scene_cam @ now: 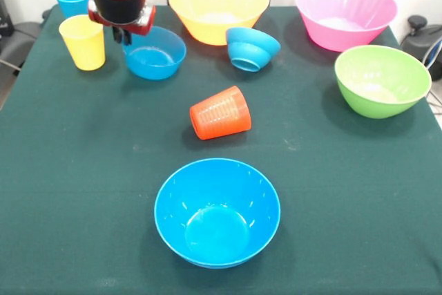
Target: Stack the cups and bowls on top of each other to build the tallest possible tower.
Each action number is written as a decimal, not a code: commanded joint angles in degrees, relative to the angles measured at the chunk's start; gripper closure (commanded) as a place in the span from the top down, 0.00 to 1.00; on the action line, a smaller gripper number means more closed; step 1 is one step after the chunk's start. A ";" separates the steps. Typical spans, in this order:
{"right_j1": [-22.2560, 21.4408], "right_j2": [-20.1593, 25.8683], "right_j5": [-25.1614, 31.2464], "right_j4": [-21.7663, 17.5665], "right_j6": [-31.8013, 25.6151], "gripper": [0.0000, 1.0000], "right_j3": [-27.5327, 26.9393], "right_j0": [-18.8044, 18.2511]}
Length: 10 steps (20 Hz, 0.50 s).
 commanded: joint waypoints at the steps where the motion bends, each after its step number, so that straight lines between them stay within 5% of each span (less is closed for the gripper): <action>1: -2.86 7.53 6.45 0.91 -9.80 0.00 -3.38 0.12; 10: -1.32 8.73 7.35 0.30 -9.43 0.00 -5.17 -0.54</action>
